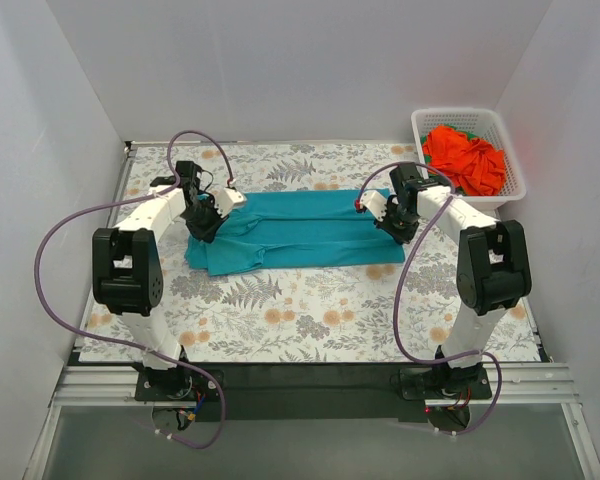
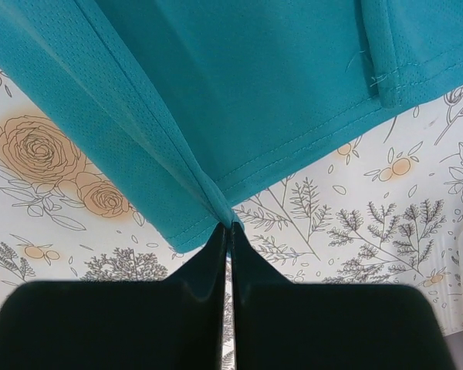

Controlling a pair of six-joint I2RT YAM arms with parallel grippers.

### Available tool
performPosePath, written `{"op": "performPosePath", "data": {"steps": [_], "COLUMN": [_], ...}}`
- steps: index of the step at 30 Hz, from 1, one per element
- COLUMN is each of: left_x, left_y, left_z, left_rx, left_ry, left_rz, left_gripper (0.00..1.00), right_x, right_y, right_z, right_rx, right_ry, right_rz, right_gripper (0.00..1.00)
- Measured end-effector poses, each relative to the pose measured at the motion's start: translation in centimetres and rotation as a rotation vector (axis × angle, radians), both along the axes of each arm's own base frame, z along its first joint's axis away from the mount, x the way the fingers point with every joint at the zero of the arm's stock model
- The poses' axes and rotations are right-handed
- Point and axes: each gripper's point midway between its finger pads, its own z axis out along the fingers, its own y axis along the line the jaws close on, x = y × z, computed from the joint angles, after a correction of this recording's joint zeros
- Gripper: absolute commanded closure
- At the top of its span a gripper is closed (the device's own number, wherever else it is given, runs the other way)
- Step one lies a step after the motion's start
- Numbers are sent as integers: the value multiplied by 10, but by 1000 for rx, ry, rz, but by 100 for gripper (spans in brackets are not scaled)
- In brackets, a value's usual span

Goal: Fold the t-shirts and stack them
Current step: Fold the tshirt

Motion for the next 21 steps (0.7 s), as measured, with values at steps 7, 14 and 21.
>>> {"op": "performPosePath", "data": {"steps": [7, 14, 21], "left_x": [17, 24, 29], "left_y": [0, 0, 2], "left_z": [-1, -3, -2], "left_rx": [7, 11, 21], "left_ry": [-9, -15, -34], "left_rz": [-2, -2, 2], "left_gripper": [100, 100, 100], "right_x": [5, 12, 19], "right_y": [-1, -1, 0], "right_z": [-8, -6, -1], "right_rx": [-5, -2, 5], "right_ry": [21, 10, -7], "right_rz": [-6, -12, -13], "right_gripper": [99, 99, 99]}}
